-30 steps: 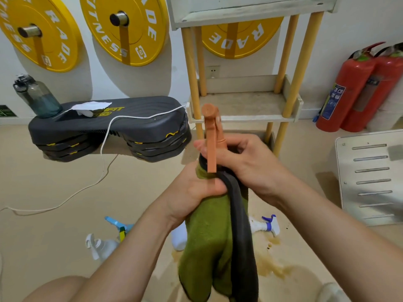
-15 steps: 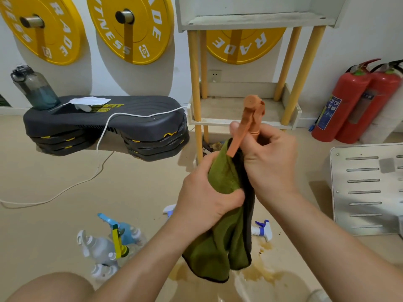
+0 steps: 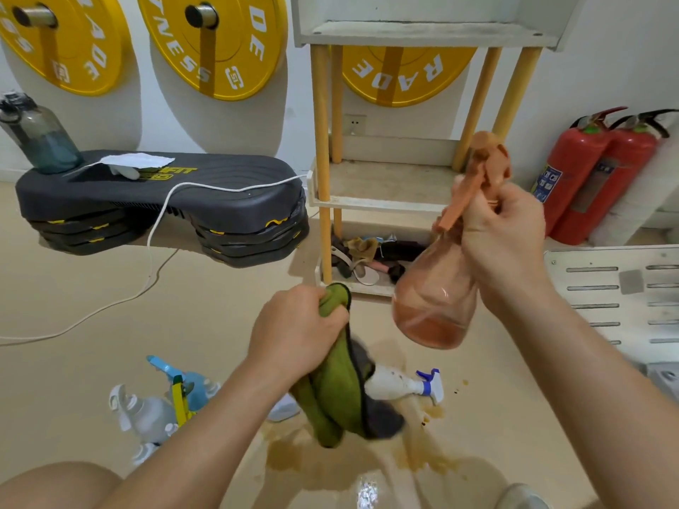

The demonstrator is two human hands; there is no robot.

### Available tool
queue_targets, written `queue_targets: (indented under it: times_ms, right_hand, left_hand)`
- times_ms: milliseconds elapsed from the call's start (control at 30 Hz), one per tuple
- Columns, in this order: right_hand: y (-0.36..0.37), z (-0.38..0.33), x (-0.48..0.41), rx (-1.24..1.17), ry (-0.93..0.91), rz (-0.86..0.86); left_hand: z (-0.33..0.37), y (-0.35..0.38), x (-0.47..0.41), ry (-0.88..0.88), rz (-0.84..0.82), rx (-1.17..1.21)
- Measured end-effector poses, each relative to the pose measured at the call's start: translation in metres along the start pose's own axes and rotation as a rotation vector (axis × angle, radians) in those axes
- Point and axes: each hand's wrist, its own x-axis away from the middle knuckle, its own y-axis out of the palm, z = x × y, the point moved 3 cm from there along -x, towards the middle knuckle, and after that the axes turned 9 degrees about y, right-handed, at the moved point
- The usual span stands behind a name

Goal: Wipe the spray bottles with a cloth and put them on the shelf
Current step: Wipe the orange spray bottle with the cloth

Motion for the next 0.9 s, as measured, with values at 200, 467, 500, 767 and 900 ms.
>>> queue_targets:
  times_ms: [200, 467, 500, 767, 900]
  right_hand:
    - [0.014, 0.019, 0.016, 0.001, 0.271, -0.264]
    - [0.028, 0.036, 0.028, 0.144, 0.126, -0.104]
    - [0.026, 0.038, 0.027, 0.148, 0.13, -0.074]
    - [0.013, 0.035, 0.027, -0.269, 0.379, -0.012]
    - [0.016, 0.025, 0.03, -0.356, 0.38, -0.05]
  left_hand:
    - [0.012, -0.009, -0.008, -0.126, -0.045, 0.161]
    - [0.048, -0.01, 0.012, -0.245, -0.239, 1.295]
    - [0.048, -0.009, 0.014, -0.185, -0.306, 1.306]
    - [0.042, -0.008, 0.017, 0.348, -0.041, 0.097]
    - [0.047, -0.002, 0.018, 0.323, -0.046, 0.484]
